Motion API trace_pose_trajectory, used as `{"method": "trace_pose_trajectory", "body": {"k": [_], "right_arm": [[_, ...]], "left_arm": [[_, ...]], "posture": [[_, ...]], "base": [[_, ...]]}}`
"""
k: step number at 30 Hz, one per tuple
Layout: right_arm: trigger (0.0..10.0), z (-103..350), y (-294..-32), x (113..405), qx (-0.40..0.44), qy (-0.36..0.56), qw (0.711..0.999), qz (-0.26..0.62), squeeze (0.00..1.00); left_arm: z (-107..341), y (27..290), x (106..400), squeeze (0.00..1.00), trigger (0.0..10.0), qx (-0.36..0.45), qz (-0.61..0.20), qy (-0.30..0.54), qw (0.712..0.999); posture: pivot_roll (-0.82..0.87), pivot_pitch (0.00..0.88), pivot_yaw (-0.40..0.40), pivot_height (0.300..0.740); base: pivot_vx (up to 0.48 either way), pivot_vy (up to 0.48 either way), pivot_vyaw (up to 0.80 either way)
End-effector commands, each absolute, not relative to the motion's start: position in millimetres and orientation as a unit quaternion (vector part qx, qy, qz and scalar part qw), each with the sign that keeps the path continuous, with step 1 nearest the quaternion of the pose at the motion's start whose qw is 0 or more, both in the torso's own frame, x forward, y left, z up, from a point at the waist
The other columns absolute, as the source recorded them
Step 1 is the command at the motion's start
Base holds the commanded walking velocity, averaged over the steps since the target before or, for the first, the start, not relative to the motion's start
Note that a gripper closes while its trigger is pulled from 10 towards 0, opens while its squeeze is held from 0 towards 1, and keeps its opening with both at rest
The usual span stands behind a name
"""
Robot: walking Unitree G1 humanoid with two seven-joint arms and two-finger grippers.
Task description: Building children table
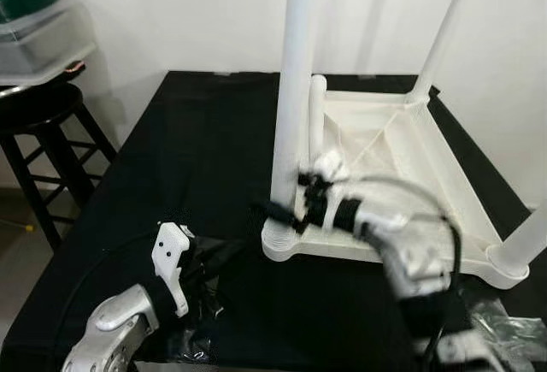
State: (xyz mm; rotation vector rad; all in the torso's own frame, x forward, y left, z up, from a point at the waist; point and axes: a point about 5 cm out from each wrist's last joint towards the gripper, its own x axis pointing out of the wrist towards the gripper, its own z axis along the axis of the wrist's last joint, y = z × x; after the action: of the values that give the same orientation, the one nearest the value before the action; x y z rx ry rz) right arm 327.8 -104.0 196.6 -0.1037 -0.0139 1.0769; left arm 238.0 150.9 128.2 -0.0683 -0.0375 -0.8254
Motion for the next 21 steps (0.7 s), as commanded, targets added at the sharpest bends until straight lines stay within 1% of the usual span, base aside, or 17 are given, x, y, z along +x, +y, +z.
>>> {"method": "trace_pose_trajectory", "body": {"k": [1,3,6,8,9,13,14,21], "right_arm": [[10.0,193.2,-104.6,328.8,-0.050,0.000,0.835,0.548,0.00],[10.0,196.9,-108.4,336.2,-0.067,0.004,0.815,0.576,0.00],[10.0,198.4,-108.8,341.6,-0.075,0.005,0.810,0.582,0.00],[10.0,200.6,-108.7,351.5,-0.075,0.015,0.807,0.586,0.00],[6.5,201.7,-108.9,355.0,-0.073,0.018,0.805,0.589,0.00],[6.5,202.3,-109.1,356.9,-0.070,0.020,0.804,0.590,0.00],[0.0,204.1,-110.1,358.5,-0.068,0.018,0.802,0.593,0.00],[0.0,206.2,-117.8,364.2,-0.062,0.009,0.811,0.582,0.00]], "left_arm": [[125.6,151.2,237.8,0.00,10.0,-0.028,-0.397,-0.015,0.917],[125.3,150.6,238.2,0.00,10.0,-0.026,-0.396,-0.015,0.918],[125.3,150.5,238.2,0.00,10.0,-0.025,-0.395,-0.016,0.918],[125.2,150.6,237.9,0.00,10.0,-0.023,-0.393,-0.016,0.919],[125.1,150.6,237.6,0.00,10.0,-0.023,-0.393,-0.016,0.919],[125.1,150.7,237.5,0.00,10.0,-0.022,-0.392,-0.016,0.919],[125.1,150.8,237.4,0.00,10.0,-0.022,-0.392,-0.016,0.920],[125.1,151.1,237.3,0.00,10.0,-0.023,-0.391,-0.016,0.920]], "posture": [[0.01,0.049,-0.035,0.740],[0.01,0.048,-0.035,0.740],[0.01,0.047,-0.035,0.740],[0.02,0.047,-0.035,0.740],[0.02,0.049,-0.035,0.740],[0.02,0.049,-0.035,0.740],[0.02,0.048,-0.038,0.740],[0.02,0.050,-0.036,0.740]], "base": [[0.000,0.000,0.00],[0.000,0.000,0.00],[0.000,0.000,0.00],[0.000,0.000,0.00],[0.000,0.000,0.00],[0.000,0.000,0.00],[0.000,0.000,0.00],[0.000,0.000,0.00]]}}
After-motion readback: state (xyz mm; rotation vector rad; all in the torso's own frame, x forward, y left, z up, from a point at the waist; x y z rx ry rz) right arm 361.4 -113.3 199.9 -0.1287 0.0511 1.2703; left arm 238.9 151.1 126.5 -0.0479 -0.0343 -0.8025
